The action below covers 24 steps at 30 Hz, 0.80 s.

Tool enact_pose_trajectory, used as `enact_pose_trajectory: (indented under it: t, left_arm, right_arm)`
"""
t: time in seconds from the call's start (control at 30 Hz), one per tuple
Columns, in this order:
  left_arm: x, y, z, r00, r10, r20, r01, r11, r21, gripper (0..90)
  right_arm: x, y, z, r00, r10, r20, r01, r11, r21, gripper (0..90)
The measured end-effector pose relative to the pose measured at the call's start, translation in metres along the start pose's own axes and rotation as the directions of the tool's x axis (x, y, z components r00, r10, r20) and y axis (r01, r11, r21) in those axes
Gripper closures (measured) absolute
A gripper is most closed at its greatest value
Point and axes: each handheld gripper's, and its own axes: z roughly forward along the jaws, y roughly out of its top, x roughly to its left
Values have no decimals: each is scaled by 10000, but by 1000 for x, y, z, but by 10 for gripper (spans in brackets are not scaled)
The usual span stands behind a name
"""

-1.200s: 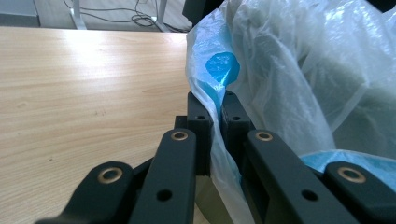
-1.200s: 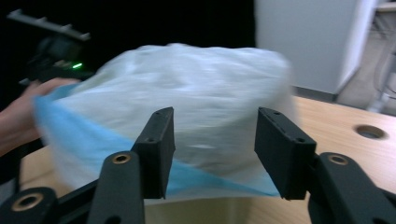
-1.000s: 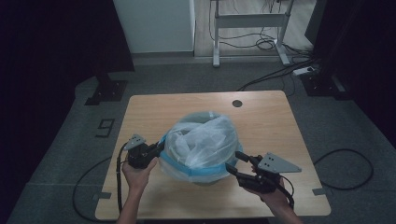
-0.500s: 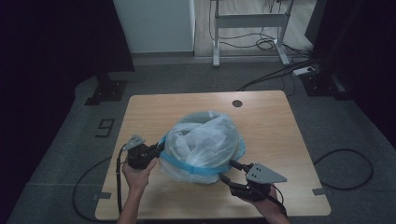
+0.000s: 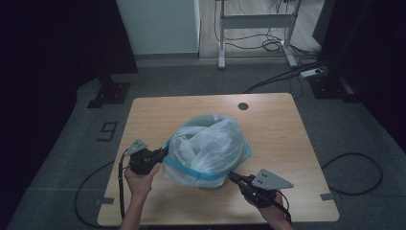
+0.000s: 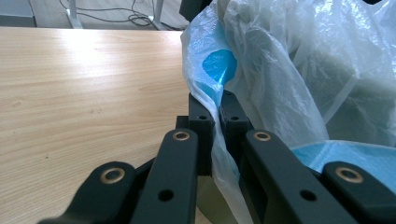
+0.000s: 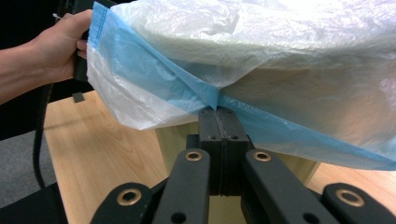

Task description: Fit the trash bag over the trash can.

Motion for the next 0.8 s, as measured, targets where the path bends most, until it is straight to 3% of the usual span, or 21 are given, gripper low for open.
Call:
enact_pose_trajectory:
  t: [0.13, 0.27, 0.4, 0.63, 0.8]
  left_arm:
    - [0, -2, 0, 9999, 77, -117, -74, 9998, 195, 861]
    - [0, -4, -2, 10000, 67, -42, -66, 9993, 380, 867]
    - [1, -8, -2, 10000, 30, -23, -28, 9970, 778, 869]
    - [-1, -15, 7, 10000, 53, 40, -59, 9872, 1596, 868]
    - [-4, -18, 14, 9998, 200, 99, -215, 9800, 1978, 867]
  right_arm:
    - [-1, -7, 1, 9998, 71, -179, -68, 9998, 173, 893]
    - [-1, -21, 5, 9992, 154, -370, -126, 9972, 734, 893]
    - [-7, -39, 12, 9990, 259, -358, -200, 9875, 1566, 893]
    - [-26, -58, 23, 9966, 828, -44, -792, 9657, 2472, 893]
    - [-33, -66, 28, 9948, 1020, -24, -974, 9572, 2727, 892]
